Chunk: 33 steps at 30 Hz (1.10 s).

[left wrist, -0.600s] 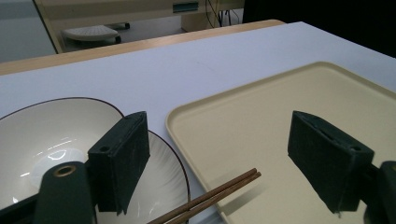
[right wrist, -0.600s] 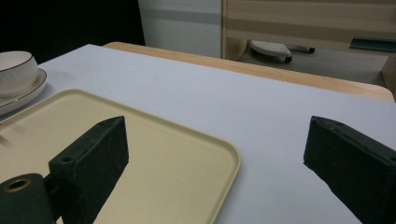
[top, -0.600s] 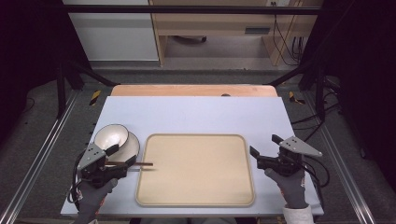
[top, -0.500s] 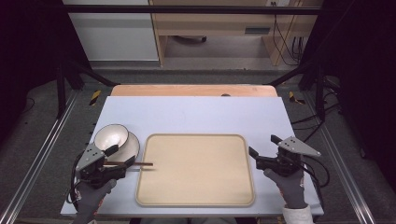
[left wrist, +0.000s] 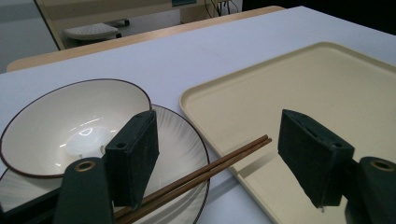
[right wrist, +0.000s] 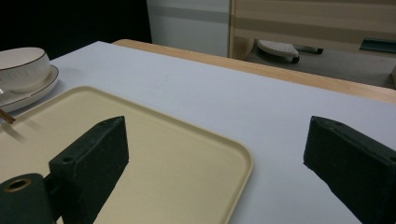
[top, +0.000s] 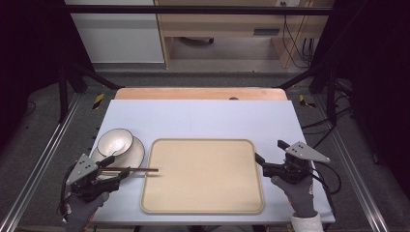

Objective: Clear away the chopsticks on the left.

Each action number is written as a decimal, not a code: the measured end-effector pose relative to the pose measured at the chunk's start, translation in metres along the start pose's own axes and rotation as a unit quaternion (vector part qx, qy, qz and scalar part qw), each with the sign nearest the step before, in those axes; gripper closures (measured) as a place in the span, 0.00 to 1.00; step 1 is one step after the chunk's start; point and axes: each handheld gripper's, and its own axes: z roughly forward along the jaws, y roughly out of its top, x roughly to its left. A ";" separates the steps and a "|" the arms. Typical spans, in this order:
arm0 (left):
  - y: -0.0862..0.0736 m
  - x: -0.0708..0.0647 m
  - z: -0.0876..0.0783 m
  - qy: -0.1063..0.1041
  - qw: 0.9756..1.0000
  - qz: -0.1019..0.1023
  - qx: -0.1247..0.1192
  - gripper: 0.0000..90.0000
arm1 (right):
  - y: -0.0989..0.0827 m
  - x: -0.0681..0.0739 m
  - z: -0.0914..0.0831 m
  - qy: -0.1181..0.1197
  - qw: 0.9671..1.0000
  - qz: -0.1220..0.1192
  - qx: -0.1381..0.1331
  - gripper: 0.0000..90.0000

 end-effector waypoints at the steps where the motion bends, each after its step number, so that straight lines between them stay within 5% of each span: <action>1: -0.001 0.001 -0.002 0.000 1.000 0.001 0.002 0.32 | 0.000 0.000 0.000 0.001 1.000 -0.001 0.001 0.07; 18: -0.025 0.010 -0.027 0.016 0.999 0.018 0.036 0.35 | 0.000 0.000 -0.001 -0.002 1.000 0.005 0.003 0.07; 33: -0.042 0.032 0.009 0.052 0.995 0.026 0.085 0.43 | -0.002 0.003 0.004 0.001 1.000 0.004 0.011 0.08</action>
